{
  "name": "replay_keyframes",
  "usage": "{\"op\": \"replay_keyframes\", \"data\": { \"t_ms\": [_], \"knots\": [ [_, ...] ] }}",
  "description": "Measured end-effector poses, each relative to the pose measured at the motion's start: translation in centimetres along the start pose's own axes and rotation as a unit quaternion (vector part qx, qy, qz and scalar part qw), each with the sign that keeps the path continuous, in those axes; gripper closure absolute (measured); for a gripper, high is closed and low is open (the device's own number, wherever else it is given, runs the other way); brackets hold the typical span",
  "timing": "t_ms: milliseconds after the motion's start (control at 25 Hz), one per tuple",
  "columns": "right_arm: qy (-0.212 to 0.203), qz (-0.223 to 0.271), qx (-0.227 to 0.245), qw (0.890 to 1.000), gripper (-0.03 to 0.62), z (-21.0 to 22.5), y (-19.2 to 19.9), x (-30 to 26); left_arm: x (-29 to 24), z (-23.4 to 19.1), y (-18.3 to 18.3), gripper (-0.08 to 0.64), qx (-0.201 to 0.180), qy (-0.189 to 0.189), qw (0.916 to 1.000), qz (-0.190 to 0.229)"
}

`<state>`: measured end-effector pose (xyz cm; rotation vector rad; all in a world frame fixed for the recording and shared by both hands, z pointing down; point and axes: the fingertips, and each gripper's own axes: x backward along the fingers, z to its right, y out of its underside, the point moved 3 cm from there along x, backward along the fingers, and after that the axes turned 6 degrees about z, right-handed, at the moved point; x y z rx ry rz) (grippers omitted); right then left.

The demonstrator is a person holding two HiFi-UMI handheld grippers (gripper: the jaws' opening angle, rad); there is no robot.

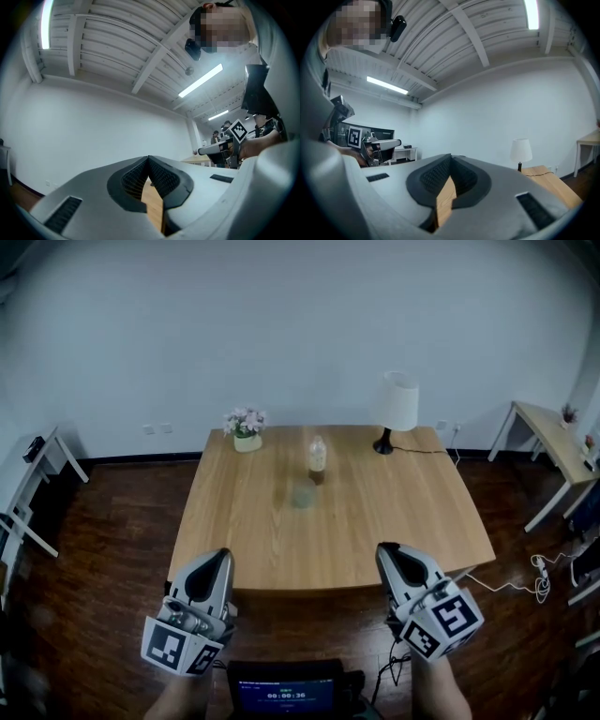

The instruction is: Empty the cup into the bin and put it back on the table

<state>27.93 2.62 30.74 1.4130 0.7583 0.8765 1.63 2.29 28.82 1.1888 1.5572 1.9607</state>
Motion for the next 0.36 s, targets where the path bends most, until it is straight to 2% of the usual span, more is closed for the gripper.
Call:
{"op": "replay_keyframes", "data": {
  "t_ms": [200,360],
  "knots": [
    [-0.006,-0.003,0.006,1.000,0.592,-0.7,0.2,-0.3,0.2,0.8,0.4,0.560,0.023,0.010,0.9997,0.000],
    [-0.007,-0.001,0.006,1.000,0.592,-1.0,0.2,-0.7,0.1,0.9,0.3,0.560,-0.012,0.012,0.9999,0.003]
  ]
}}
